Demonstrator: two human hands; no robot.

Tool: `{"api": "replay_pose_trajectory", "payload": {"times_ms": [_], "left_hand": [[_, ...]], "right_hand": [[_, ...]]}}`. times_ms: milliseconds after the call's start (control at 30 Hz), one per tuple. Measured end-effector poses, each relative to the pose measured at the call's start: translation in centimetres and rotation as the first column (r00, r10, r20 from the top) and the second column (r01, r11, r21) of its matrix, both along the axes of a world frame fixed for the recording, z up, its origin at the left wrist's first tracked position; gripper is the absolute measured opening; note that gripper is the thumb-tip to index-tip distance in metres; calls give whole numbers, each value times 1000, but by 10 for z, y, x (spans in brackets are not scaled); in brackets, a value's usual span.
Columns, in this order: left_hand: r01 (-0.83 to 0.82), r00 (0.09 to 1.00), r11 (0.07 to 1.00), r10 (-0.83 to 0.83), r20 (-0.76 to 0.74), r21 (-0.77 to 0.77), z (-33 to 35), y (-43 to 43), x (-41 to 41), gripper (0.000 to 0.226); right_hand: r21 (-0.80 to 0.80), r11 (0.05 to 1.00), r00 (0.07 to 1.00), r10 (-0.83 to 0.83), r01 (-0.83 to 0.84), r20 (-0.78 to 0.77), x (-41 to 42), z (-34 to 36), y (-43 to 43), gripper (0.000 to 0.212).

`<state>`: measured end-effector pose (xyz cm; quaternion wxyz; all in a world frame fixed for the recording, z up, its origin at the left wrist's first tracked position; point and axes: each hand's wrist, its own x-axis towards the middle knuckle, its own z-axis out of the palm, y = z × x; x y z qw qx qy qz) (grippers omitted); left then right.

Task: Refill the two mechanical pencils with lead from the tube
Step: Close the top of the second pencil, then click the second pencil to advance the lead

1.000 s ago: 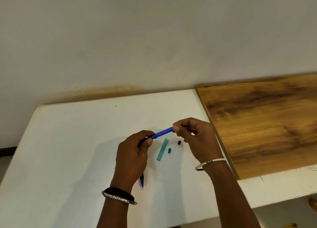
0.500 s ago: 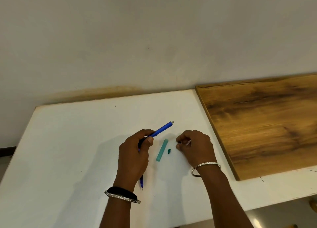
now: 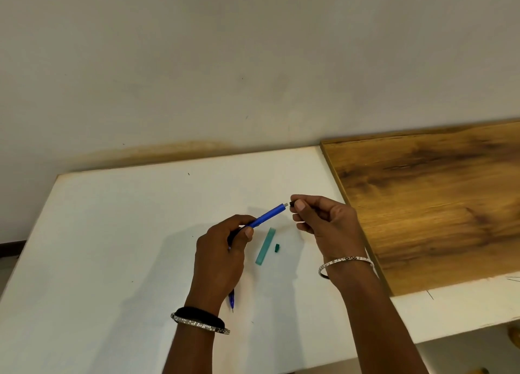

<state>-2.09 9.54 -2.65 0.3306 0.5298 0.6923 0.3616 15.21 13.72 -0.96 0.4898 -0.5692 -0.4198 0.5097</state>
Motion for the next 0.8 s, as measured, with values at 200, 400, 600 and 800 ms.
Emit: {"api": "replay_pose_trajectory", "payload": {"times_ms": [200,400,600,800], "left_hand": [[42,999,999,-42,-23,-32,3,0,2,24],[39,998,999,-40,-45,-28,2,1,-2,23],[8,1000,1000,-8,-14,-7,5,-2,-7,23],[28,995,1000,-28,93,7,9,-1,-6,20]], "right_hand": [[17,999,999,27,-28,31,-1,-1,-1,15],[-12,998,995,65,-64,75,-4,-2,0,14],[-45,998,998,52,-49,48,-13,-1,-3,16],[-168,982,954,38,-92,-297,-19,1,-4,27]]}}
